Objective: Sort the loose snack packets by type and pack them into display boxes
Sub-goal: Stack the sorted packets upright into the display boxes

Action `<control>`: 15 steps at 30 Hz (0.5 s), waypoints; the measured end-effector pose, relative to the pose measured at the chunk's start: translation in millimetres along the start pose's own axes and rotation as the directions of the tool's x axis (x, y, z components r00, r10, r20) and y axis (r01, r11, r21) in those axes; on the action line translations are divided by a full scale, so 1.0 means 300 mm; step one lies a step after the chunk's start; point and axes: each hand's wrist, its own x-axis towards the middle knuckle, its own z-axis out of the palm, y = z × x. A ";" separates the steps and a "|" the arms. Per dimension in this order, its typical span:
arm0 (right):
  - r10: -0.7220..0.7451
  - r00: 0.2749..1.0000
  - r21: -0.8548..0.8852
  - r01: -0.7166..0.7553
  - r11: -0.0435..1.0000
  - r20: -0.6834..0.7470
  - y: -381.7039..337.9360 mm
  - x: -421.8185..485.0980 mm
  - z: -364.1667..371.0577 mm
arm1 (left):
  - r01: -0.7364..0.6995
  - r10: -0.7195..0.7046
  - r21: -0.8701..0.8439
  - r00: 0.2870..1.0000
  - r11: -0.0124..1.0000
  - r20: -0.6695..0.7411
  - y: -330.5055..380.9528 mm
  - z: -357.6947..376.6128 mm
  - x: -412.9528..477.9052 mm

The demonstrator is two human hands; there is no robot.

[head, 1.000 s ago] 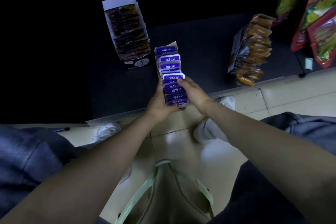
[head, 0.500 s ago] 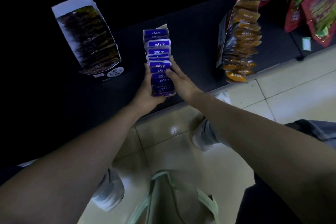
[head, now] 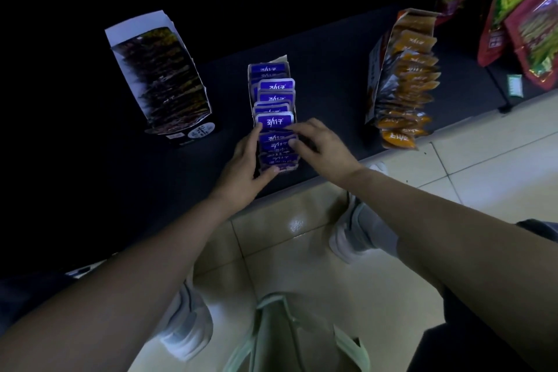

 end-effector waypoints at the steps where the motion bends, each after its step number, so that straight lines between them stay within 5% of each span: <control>1: -0.021 1.000 -0.009 0.021 1.000 0.014 -0.006 -0.001 0.016 | 0.015 -0.015 0.001 1.000 1.000 -0.003 0.001 0.005 0.000; 7: 0.112 0.993 0.095 -0.115 0.989 0.034 -0.025 -0.007 0.029 | 0.037 -0.037 0.020 0.999 0.999 0.007 0.015 0.021 0.017; 11: 0.051 0.994 -0.041 -0.047 0.998 0.101 0.001 -0.075 0.022 | 0.014 -0.019 0.085 0.999 0.996 0.051 0.028 0.026 0.000; 15: 0.095 0.989 -0.044 -0.091 0.995 0.110 -0.023 -0.056 0.065 | -0.023 0.031 0.315 0.999 0.949 -0.021 0.021 -0.002 -0.026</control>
